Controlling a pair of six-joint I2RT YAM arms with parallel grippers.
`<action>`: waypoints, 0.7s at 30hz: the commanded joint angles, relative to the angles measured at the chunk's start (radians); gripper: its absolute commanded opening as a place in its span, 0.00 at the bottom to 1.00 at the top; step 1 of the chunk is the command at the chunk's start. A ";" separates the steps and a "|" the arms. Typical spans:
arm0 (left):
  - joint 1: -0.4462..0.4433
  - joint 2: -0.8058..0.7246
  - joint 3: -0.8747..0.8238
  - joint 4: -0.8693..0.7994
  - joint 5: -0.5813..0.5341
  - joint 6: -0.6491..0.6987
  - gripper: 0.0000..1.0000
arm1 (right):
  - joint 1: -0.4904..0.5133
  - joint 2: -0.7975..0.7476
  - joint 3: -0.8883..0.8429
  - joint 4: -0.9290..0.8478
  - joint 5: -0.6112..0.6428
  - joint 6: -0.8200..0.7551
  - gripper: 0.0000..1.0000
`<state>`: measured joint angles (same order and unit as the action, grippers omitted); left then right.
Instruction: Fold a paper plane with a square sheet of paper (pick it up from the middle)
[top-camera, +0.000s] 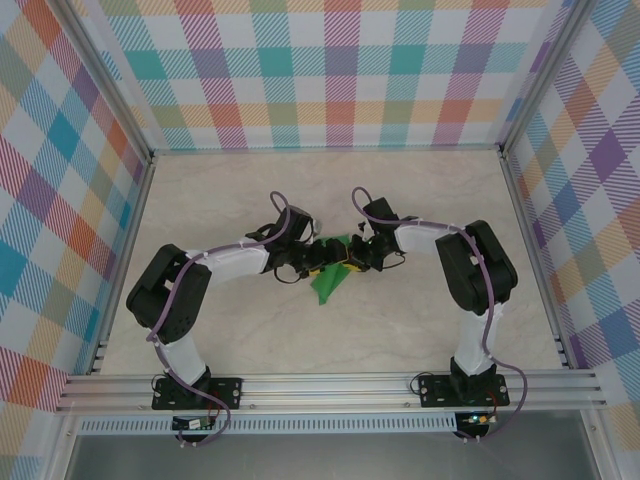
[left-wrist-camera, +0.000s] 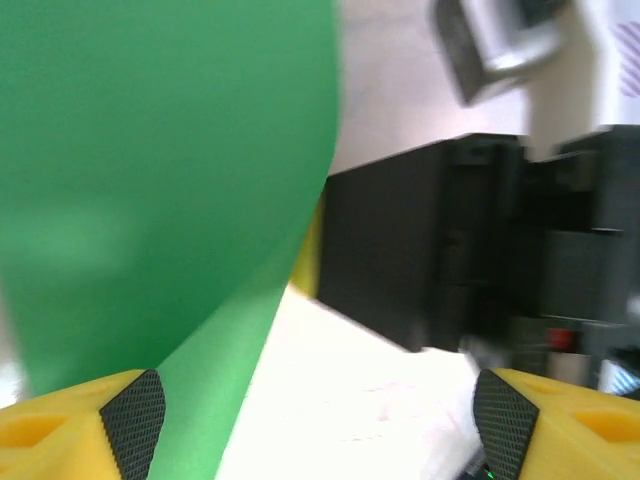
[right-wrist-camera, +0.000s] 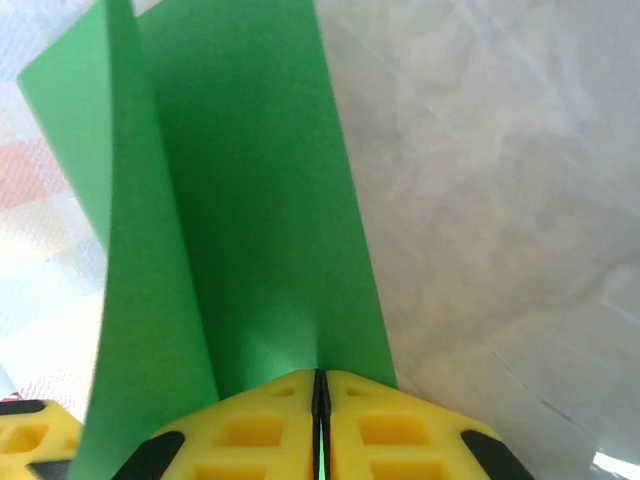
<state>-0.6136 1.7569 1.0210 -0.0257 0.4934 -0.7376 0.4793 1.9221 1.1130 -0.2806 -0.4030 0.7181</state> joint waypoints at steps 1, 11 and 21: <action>-0.001 -0.004 -0.019 0.140 0.121 -0.015 0.83 | -0.006 -0.069 -0.035 -0.023 0.027 -0.012 0.13; 0.011 -0.034 -0.034 0.286 0.199 -0.072 0.85 | -0.069 -0.315 -0.113 -0.122 0.248 0.006 0.39; 0.069 -0.142 -0.063 0.030 -0.085 -0.060 0.93 | -0.003 -0.313 -0.013 -0.176 0.177 -0.041 0.46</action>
<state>-0.5823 1.6634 0.9829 0.1169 0.5365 -0.7967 0.4332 1.5913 1.0431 -0.4179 -0.1997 0.7067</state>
